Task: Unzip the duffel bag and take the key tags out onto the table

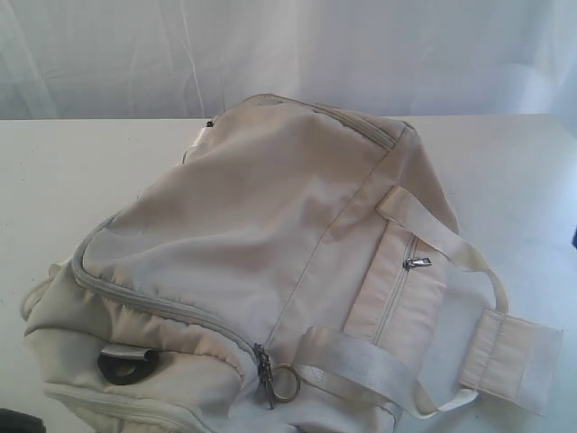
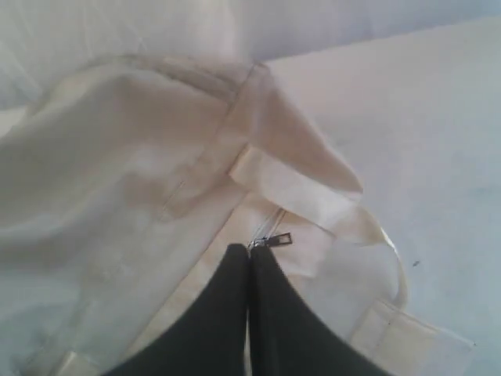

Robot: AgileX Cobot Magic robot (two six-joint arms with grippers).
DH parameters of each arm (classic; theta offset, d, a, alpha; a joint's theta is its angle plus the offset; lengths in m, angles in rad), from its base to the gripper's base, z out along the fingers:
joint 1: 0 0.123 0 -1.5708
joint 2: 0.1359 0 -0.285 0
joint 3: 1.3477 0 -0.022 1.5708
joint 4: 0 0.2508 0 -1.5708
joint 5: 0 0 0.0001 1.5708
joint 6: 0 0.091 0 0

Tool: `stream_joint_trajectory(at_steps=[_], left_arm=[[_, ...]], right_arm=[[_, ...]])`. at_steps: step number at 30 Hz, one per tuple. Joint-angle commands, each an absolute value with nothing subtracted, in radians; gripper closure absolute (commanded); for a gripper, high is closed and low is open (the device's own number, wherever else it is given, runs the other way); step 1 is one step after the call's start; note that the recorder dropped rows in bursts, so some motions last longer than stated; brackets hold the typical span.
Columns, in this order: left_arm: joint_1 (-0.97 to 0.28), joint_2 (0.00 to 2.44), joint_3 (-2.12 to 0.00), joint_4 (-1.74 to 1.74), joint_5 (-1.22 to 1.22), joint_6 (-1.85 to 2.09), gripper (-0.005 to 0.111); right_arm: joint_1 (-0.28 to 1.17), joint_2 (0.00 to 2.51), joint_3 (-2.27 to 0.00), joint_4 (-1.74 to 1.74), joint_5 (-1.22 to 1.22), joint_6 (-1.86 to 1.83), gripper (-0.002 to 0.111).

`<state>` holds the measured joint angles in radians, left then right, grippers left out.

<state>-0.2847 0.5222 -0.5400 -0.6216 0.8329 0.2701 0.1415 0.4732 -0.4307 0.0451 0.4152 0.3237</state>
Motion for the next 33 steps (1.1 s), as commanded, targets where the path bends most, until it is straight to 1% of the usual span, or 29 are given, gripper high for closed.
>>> stream_joint_trajectory(at_steps=[1,3,4,7,9,17,24,30,33], left_arm=[[-0.291,0.525,-0.468,-0.887,0.799,0.292,0.095],[-0.291,0.525,-0.426,-0.956,0.774,0.292,0.077],[-0.291,0.525,-0.399,-1.004,0.772,0.292,0.062],[-0.291,0.527,-0.355,-1.056,0.735,0.295,0.041],[-0.291,0.536,-0.333,-1.080,0.702,0.297,0.035],[-0.291,0.659,-0.290,-1.134,0.626,0.341,0.035],[-0.291,0.803,-0.290,-1.160,0.524,0.472,0.036],[-0.291,0.923,-0.292,-1.269,0.428,0.602,0.036],[-0.291,0.965,-0.292,-1.307,0.373,0.655,0.040]], right_arm=[[0.179,0.660,-0.542,0.208,0.501,0.111,0.108],[0.179,0.706,-0.550,0.284,0.499,0.016,0.108],[0.179,0.717,-0.550,0.286,0.508,-0.006,0.108],[0.179,0.723,-0.550,0.286,0.518,-0.006,0.108],[0.179,0.723,-0.550,0.286,0.518,-0.006,0.108],[0.179,0.723,-0.550,0.294,0.518,-0.006,0.108],[0.179,0.723,-0.550,0.301,0.518,-0.006,0.108],[0.179,0.723,-0.550,0.301,0.518,-0.006,0.108],[0.179,0.723,-0.550,0.301,0.518,-0.006,0.108]])
